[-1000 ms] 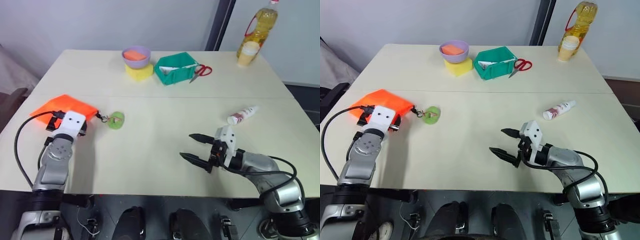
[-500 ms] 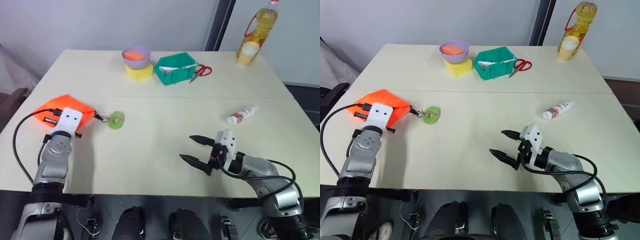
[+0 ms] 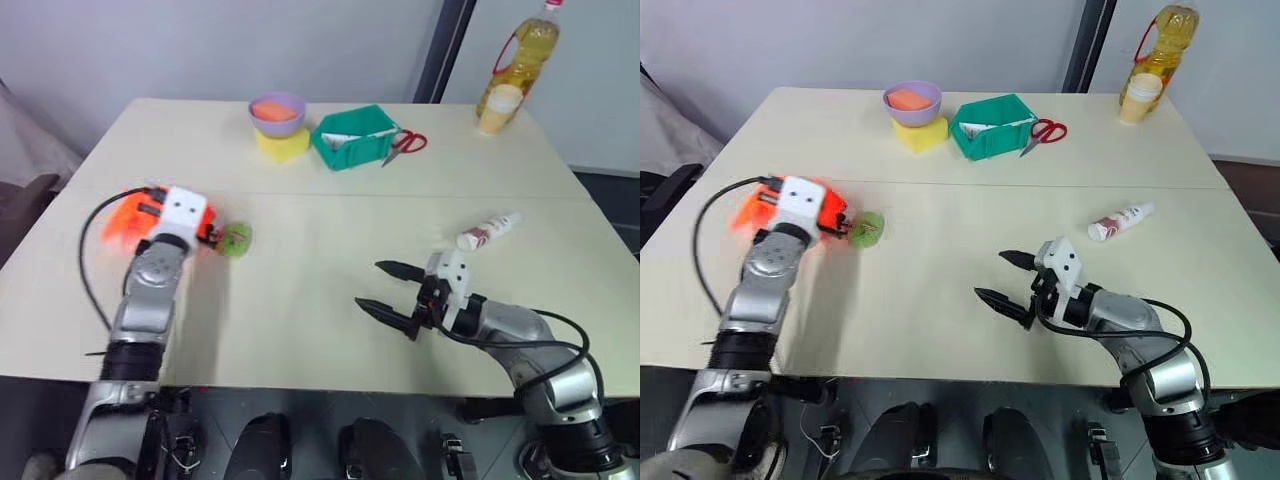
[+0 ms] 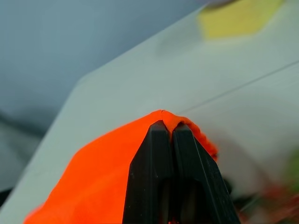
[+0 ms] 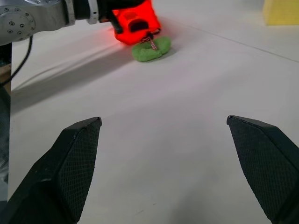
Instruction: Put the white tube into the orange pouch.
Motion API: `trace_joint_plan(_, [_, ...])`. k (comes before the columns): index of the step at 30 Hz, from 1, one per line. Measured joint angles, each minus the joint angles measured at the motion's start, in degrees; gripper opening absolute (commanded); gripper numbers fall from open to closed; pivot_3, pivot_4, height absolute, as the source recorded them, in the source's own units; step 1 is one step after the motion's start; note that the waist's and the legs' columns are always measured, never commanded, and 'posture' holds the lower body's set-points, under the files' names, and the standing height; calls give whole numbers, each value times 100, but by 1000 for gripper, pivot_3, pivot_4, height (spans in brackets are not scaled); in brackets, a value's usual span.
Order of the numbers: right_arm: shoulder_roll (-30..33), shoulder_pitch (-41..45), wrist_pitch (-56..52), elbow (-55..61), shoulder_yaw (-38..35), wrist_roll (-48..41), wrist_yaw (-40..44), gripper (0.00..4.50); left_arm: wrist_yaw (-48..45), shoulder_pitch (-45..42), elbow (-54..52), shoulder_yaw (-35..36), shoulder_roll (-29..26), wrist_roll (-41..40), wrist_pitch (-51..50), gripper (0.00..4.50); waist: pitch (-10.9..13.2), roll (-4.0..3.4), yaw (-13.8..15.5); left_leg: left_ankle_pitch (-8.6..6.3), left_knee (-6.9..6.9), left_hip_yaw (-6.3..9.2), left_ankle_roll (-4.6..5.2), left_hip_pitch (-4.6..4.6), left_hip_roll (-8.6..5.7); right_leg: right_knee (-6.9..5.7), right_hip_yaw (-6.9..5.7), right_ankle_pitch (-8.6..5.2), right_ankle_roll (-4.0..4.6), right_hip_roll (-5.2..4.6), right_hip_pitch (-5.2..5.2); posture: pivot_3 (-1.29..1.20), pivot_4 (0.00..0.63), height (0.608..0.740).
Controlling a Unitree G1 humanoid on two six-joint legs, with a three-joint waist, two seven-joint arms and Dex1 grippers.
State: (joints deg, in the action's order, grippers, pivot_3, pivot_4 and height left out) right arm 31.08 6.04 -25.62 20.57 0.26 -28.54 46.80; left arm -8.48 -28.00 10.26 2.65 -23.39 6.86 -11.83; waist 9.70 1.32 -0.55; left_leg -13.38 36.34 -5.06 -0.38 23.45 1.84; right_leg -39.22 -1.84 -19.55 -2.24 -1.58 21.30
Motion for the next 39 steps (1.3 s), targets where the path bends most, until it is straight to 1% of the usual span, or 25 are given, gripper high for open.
trace_joint_plan(6, [2, -8, -151, 153, -9, -97, -122, 4500, -271, -245, -112, -532, 636, -6, -122, 44, 0, 0, -11, 1, 1, 0, 0, 0, 1, -1, 0, 0, 0, 4, 0, 0, 150, 737])
trace_joint_plan(9, [2, -10, -157, 181, -13, -107, -164, 4500, -386, -287, -313, -676, 906, -24, -257, 44, 0, 0, -6, 1, 2, 0, 0, 0, 1, -1, 0, 0, 0, 4, -1, 0, 150, 737])
trace_joint_plan(13, [20, -56, -159, 200, -97, -116, -206, 4500, -634, -287, -1068, -893, 1161, -137, -603, 44, 0, 1, -6, 1, 2, 0, -1, 1, 0, -1, 0, 0, 0, 4, -1, 0, 150, 737])
trace_joint_plan(17, [30, -150, -153, 212, -117, -117, -206, 4500, -779, -290, -1625, -923, 1237, -280, -974, 44, 0, 1, -22, 2, 2, 1, -3, -2, 1, -3, 1, 0, 0, 7, -2, 0, 150, 737])
trace_joint_plan(20, [28, -160, -132, 210, -114, -109, -203, 4500, -863, -254, -1894, -808, 1108, -420, -1237, 44, 0, 1, -31, 4, 1, 2, -5, -4, 2, -7, 1, 0, 0, 8, -1, 0, 150, 737])
trace_joint_plan(23, [26, -155, -34, 172, -122, -94, -209, 4500, -968, 15, -2192, -418, 809, -645, -1471, 44, 0, 0, -43, 9, -1, 3, -14, -5, 3, -7, 2, 0, 0, 9, 0, 0, 150, 737])
trace_joint_plan(26, [20, -134, -29, 38, -165, -99, -268, 4500, -1209, 469, -2439, 85, 445, -998, -1728, 44, 0, 0, -26, 11, -1, 3, -18, -5, 2, -6, 2, 0, 0, 8, 0, 0, 150, 737])
trace_joint_plan(28, [17, -90, -24, -128, -267, -91, -355, 4500, -1509, 882, -2619, 292, 116, -1217, -1814, 44, 0, 0, -23, 11, 0, 3, -18, -5, 2, -5, 2, 0, 0, 6, -3, 0, 150, 737])
trace_joint_plan(30, [18, 7, 52, -372, -386, 25, -489, 4500, -1759, 1231, -2726, 411, -94, -1410, -1865, 44, 0, 1, -12, 11, 3, 4, -17, -5, 1, -5, 1, 0, 0, 4, -5, 0, 150, 737])
trace_joint_plan(33, [17, 205, 230, -768, -574, 227, -719, 4500, -1982, 1562, -2855, 515, -181, -1696, -1935, 44, 0, 1, 10, 5, 7, 7, -6, -5, 1, -6, 0, 0, 0, 3, -9, 0, 150, 737])
trace_joint_plan(39, [-88, 441, 363, -1038, -881, 473, -1287, 4500, -2114, 1656, -2958, 510, -299, -1892, -2031, 44, 0, 0, -22, 6, 2, 5, -5, -5, 2, -6, 1, 0, 0, 6, -5, 0, 150, 737])
